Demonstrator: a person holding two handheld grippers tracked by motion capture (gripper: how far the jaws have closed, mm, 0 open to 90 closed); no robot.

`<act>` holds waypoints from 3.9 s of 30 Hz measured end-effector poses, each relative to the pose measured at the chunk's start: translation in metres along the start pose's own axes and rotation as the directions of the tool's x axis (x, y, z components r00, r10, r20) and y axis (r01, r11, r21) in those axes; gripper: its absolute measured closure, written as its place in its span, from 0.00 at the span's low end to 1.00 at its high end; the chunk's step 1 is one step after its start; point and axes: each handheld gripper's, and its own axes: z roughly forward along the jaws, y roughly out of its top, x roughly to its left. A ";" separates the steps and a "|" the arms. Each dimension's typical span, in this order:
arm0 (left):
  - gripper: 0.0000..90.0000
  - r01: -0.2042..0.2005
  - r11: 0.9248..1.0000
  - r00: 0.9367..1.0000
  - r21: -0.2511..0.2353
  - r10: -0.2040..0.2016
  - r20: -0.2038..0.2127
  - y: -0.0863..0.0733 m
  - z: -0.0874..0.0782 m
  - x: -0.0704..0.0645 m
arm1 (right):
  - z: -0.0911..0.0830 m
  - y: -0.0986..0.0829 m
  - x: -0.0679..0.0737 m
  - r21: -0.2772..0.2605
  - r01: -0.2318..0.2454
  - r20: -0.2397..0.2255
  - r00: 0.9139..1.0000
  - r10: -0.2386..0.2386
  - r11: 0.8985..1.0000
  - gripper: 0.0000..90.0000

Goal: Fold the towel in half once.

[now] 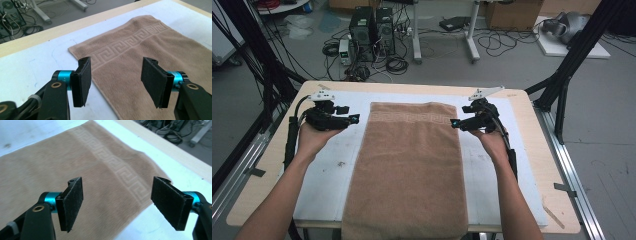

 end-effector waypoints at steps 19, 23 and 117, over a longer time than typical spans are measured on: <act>0.53 0.018 0.990 1.000 0.139 -0.016 -0.011 -0.037 0.074 0.010 | 0.070 -0.034 -0.023 0.148 -0.070 0.029 0.997 0.066 0.987 0.41; 0.52 0.046 0.986 0.999 0.158 -0.045 -0.007 -0.047 0.088 0.013 | 0.077 -0.045 -0.029 0.167 -0.104 0.051 0.994 0.096 0.980 0.47; 0.88 -0.083 0.972 0.997 0.219 0.079 0.025 -0.082 0.050 -0.023 | 0.050 -0.070 0.019 0.256 -0.039 -0.084 0.995 0.062 0.966 0.90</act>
